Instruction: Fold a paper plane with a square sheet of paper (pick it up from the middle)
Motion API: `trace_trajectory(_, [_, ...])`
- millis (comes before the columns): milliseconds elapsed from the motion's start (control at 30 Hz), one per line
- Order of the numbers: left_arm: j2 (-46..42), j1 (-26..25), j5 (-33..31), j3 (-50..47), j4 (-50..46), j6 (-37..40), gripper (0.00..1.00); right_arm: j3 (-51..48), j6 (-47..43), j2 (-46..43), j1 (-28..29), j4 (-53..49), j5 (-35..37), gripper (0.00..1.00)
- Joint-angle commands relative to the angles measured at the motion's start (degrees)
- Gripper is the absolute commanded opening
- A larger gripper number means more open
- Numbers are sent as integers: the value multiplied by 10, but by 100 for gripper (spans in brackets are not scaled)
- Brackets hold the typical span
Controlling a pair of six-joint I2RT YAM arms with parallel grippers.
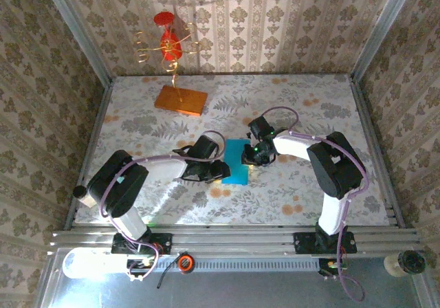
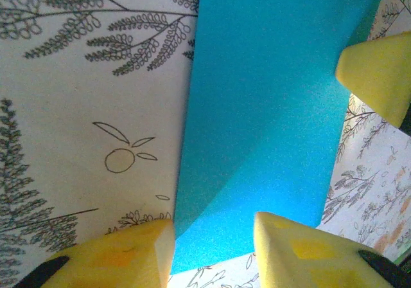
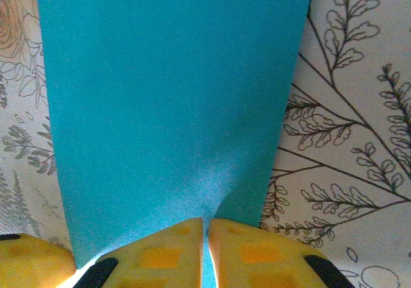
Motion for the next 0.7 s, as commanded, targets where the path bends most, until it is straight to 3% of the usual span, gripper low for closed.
trace_trajectory(0, [33,-12,20,7,14,5,43,-10,3,36,-3,-34,30,16])
trace_trajectory(333, [36,-8,55,21,80,2,52,-13,3,40,-3,-30,29,16])
trace_trajectory(667, [26,2,63,17,93,-2,50,-15,4,44,-4,-27,28,16])
